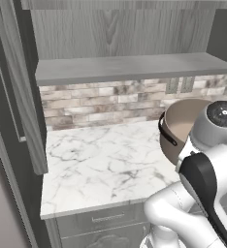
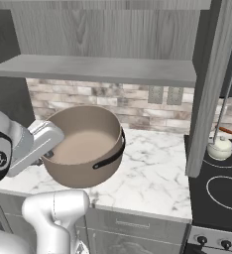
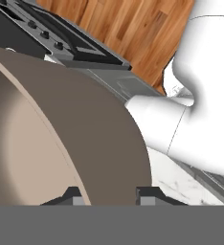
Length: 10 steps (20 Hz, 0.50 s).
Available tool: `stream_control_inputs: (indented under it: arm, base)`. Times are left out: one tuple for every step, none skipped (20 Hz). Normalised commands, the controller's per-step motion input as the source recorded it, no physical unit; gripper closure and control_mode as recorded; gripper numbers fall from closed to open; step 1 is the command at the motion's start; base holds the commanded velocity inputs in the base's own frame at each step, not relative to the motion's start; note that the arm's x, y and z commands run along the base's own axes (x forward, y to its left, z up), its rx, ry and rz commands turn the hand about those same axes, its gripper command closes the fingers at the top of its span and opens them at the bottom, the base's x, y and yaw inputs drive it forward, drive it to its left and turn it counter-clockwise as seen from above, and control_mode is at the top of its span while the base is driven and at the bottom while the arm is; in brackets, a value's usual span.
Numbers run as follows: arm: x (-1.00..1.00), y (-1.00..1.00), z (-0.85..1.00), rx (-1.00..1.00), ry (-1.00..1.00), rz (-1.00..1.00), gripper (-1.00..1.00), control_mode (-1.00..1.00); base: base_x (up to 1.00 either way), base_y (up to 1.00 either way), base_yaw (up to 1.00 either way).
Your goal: Pick the kettle from the cabinet and place it on a stove burner. Then pick the pot from the counter and place it on another stove burner. Finally, turn both burners on.
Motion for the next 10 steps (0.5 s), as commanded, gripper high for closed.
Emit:
stream_control_inputs:
  arm:
    - [-0.27,0.00,0.00,0.00,-0.11,-0.01,1.00,-1.00]
    - [-0.49,-0.07,0.00,0.00,-0.19,-0.04,1.00,-1.00]
    - [0.00,0.00,0.00,0.00,0.00,0.00,1.00,1.00]
    - [0.00,0.00,0.00,0.00,0.00,0.00,1.00,1.00]
    - [0.00,0.00,0.00,0.00,0.00,0.00,1.00,1.00]
    - [0.00,0.00,0.00,0.00,0.00,0.00,1.00,1.00]
    - [0.00,0.00,0.00,0.00,0.00,0.00,1.00,1.00]
    - [0.00,0.00,0.00,0.00,0.00,0.00,1.00,1.00]
    - [0.00,0.00,0.00,0.00,0.00,0.00,1.00,1.00]
    - [0.00,0.00,0.00,0.00,0.00,0.00,1.00,1.00]
  base:
    - [0.00,0.00,0.00]
    - [0.00,0.00,0.00]
    - [-0.60,-0.12,-0.06]
    - [-0.64,-0.16,-0.07]
    - [-0.69,-0.19,-0.08]
    - [-0.69,-0.17,-0.09]
    - [-0.65,-0.13,-0.08]
    - [-0.62,-0.13,-0.08]
    - [-0.62,-0.19,-0.06]
    - [-0.60,-0.20,-0.07]
